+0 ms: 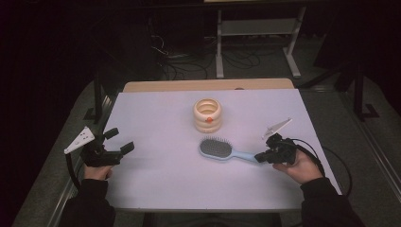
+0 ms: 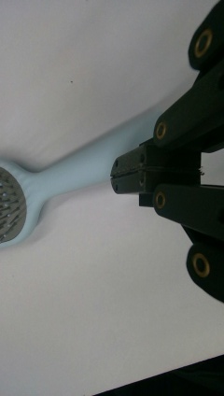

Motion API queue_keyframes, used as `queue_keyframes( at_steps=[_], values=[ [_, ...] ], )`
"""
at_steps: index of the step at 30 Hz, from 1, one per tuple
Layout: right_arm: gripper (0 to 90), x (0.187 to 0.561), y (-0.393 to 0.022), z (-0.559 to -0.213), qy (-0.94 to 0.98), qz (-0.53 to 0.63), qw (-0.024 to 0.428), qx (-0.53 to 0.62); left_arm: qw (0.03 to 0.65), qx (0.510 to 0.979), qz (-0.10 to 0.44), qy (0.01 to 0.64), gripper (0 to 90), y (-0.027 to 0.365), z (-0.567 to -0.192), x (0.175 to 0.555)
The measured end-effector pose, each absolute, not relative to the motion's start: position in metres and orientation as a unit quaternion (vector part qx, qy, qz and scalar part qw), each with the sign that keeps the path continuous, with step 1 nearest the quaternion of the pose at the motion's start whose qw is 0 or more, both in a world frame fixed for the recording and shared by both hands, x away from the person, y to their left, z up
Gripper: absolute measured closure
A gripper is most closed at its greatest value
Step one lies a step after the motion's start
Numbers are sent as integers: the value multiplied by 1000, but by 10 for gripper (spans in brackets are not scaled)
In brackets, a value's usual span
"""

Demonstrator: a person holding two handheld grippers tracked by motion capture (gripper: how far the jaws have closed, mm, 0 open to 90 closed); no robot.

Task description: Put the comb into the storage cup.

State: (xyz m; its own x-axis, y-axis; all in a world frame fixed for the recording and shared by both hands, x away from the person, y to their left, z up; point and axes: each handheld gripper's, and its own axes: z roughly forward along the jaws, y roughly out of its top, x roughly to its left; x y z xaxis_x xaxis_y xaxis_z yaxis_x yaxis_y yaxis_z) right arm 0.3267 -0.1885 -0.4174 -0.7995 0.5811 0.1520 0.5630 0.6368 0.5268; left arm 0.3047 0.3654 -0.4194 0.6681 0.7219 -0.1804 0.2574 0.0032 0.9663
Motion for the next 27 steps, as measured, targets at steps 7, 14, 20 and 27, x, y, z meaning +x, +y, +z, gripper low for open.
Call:
queue_keyframes(
  at_steps=[7,14,20,27],
  values=[
    [865,329,-179,-407,912,281,19,299,610,680,191,360,0,366,-419,305],
    [725,335,-172,-402,916,280,19,286,610,680,190,360,0,365,-420,305],
    [467,342,-165,-401,917,279,19,284,610,680,190,360,0,366,-420,305],
    [172,351,-156,-399,920,272,29,282,613,677,189,360,0,366,-419,305]
  ],
)
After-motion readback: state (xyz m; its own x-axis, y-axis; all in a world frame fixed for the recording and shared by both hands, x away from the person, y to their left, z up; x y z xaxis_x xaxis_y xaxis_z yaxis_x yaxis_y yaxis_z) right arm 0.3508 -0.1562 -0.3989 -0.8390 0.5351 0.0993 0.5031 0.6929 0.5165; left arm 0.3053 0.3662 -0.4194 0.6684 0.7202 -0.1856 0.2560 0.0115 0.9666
